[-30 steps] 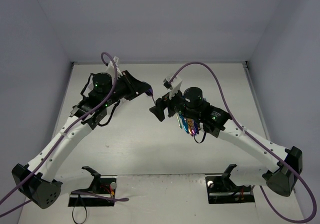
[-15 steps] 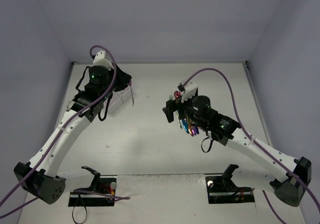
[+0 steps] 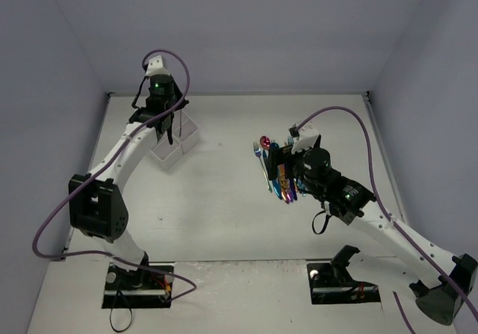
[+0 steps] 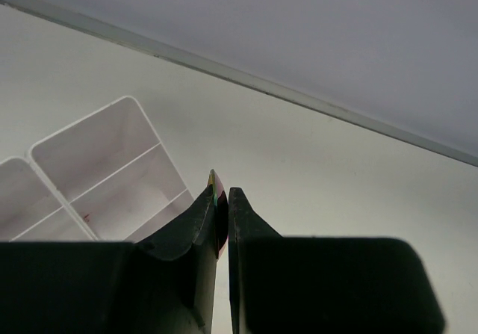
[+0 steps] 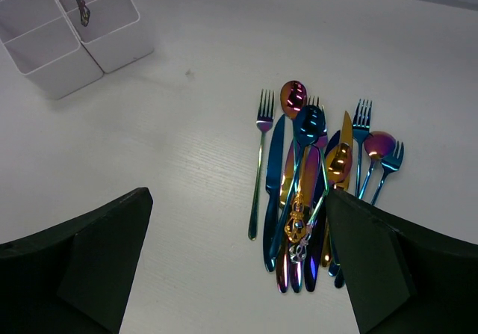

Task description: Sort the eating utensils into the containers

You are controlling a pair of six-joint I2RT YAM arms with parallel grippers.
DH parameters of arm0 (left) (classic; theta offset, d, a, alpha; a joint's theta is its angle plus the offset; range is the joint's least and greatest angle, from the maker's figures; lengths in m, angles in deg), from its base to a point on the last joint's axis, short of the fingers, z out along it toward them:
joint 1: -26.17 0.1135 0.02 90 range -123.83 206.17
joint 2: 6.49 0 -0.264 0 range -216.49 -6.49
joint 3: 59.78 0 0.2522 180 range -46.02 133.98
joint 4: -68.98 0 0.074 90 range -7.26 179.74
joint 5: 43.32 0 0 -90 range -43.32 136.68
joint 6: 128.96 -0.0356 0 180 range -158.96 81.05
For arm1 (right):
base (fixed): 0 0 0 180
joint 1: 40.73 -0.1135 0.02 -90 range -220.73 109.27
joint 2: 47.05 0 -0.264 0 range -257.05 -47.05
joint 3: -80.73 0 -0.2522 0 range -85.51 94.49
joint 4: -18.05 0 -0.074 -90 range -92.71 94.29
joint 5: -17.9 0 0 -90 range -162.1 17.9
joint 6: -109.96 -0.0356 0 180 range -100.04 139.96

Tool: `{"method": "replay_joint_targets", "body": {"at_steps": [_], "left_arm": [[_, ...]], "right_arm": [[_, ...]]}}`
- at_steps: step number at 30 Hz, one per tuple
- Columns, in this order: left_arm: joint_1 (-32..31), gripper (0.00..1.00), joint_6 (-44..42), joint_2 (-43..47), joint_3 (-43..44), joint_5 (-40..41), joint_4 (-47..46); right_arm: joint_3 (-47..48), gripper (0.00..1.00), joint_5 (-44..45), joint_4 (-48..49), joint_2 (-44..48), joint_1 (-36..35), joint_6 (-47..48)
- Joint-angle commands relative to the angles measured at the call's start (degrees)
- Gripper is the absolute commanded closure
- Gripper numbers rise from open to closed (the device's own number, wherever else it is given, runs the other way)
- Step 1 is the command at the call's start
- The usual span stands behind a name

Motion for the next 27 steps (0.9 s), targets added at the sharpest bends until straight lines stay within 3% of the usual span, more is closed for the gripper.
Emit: {"method": "replay_joint_targets", "body": {"at_steps": [1, 18, 27], "left_arm": [[0.15, 1.0, -0.47, -0.96, 6.16, 1.61, -8.44], [-2.48, 1.0, 3.69, -9.0, 5.68, 8.88, -4.5], [-5.66, 0.91, 3.12, -11.17, 6.45, 17.35, 1.99]], "right_arm": [[-0.2, 0.0, 2.24, 1.34, 1.5, 1.09, -0.61], [-0.75, 0.0, 3.48, 1.0, -1.0, 6.16, -1.41], [-1.29, 0.0, 4.19, -1.24, -2.29, 6.64, -3.48]]}}
